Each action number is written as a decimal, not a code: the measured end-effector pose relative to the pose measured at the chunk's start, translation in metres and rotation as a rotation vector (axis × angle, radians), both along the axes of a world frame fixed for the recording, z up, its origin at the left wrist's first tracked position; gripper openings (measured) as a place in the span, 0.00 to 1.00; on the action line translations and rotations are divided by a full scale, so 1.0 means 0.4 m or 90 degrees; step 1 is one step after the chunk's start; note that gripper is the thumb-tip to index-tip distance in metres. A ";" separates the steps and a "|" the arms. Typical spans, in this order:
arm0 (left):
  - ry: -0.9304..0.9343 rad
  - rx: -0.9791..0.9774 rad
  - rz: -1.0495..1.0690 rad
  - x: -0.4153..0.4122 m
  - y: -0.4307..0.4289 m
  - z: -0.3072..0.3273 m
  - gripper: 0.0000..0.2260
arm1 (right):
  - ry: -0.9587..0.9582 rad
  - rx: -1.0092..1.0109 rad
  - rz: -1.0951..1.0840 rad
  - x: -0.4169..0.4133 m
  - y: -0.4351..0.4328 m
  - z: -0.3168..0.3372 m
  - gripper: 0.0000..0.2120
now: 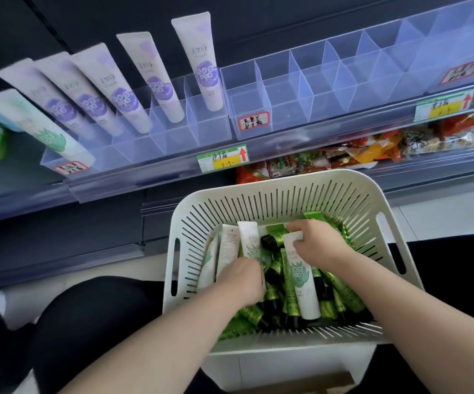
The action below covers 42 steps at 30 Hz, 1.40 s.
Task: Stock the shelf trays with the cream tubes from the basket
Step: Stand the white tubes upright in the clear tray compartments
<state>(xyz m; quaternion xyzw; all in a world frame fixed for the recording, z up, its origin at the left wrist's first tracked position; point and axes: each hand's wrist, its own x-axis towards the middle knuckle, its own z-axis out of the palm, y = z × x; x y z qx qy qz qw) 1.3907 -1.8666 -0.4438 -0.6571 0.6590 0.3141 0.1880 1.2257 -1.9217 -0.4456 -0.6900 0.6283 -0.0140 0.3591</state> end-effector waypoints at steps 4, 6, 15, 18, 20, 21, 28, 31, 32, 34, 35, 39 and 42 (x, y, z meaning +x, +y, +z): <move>-0.018 -0.224 0.065 0.017 -0.065 0.025 0.08 | -0.032 -0.016 -0.018 -0.001 0.010 0.001 0.24; -0.017 -0.275 0.056 0.033 -0.103 0.020 0.17 | -0.046 -0.028 -0.021 -0.001 0.009 0.004 0.25; -0.135 -0.058 -0.009 0.053 -0.174 -0.045 0.50 | -0.079 -0.037 -0.039 -0.011 -0.015 0.006 0.25; -0.148 -0.035 -0.064 0.050 -0.178 -0.053 0.57 | -0.072 -0.023 -0.027 -0.002 -0.020 0.005 0.25; -0.151 -0.017 -0.079 0.047 -0.180 -0.060 0.59 | -0.069 -0.019 -0.015 0.006 -0.017 0.005 0.25; -0.153 -0.005 -0.080 0.045 -0.179 -0.063 0.60 | -0.069 -0.017 -0.013 0.008 -0.015 0.004 0.25; -0.125 -0.057 -0.046 0.046 -0.152 -0.056 0.51 | -0.023 0.020 -0.007 -0.006 -0.008 0.001 0.23; 0.027 -0.061 0.130 0.058 -0.155 -0.031 0.34 | -0.018 0.020 0.015 -0.003 -0.003 0.017 0.19; 0.077 -0.061 0.175 0.060 -0.153 -0.022 0.28 | -0.018 0.017 0.022 -0.002 0.001 0.025 0.17; 0.127 -0.079 0.200 0.060 -0.140 -0.001 0.19 | -0.024 0.007 0.033 0.000 0.011 0.045 0.15; 0.135 -0.099 0.189 0.062 -0.131 0.010 0.17 | -0.032 -0.003 0.031 0.000 0.016 0.056 0.14; 0.174 -0.204 0.143 0.085 -0.100 0.078 0.08 | -0.104 -0.055 -0.004 -0.002 0.029 0.109 0.14; 0.198 -0.270 0.162 0.119 -0.081 0.149 0.07 | -0.149 -0.095 -0.014 0.004 0.043 0.162 0.14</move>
